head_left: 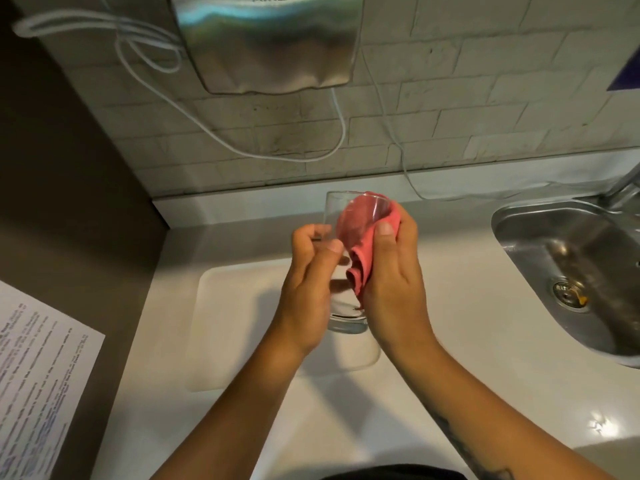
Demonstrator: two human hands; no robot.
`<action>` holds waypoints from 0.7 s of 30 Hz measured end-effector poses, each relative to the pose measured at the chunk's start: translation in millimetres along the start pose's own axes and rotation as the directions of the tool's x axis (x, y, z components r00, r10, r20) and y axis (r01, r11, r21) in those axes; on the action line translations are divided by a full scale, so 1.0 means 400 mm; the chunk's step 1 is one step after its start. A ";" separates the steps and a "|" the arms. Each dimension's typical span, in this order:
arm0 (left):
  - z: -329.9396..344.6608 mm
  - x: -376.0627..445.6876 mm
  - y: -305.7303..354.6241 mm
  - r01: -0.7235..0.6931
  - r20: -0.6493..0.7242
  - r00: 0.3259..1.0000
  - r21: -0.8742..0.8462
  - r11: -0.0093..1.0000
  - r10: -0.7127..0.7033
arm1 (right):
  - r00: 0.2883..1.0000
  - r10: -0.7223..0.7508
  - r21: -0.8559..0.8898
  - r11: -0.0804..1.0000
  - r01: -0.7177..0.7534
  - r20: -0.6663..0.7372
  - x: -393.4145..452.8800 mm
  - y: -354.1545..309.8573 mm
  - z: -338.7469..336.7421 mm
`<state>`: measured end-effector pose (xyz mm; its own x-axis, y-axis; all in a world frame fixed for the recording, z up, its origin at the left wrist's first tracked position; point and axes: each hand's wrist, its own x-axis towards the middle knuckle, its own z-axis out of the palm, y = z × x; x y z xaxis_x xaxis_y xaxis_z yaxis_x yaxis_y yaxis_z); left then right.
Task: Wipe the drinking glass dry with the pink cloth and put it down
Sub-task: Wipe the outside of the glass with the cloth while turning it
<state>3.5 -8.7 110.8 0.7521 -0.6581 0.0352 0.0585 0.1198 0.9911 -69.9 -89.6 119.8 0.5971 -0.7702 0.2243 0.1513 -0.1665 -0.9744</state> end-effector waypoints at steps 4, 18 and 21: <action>0.009 -0.016 -0.010 -0.126 -0.103 0.979 0.361 0.924 0.174 | 0.995 0.058 0.023 0.998 -0.056 -0.076 0.019 0.007 -0.004; -0.017 -0.010 0.003 -0.068 -0.098 0.992 0.165 0.984 0.085 | 0.955 -0.022 -0.116 0.991 0.059 0.296 -0.079 0.029 -0.022; 0.014 -0.029 -0.017 -0.043 -0.062 0.997 0.062 0.997 0.047 | 0.985 -0.004 -0.060 0.998 0.015 0.172 0.011 -0.017 -0.034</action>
<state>-9.4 -5.9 104.5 0.7930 -0.6047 0.0738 -0.0148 0.1020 0.9947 -79.2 -100.2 127.3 0.7228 -0.6523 0.2281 0.1123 -0.2148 -0.9702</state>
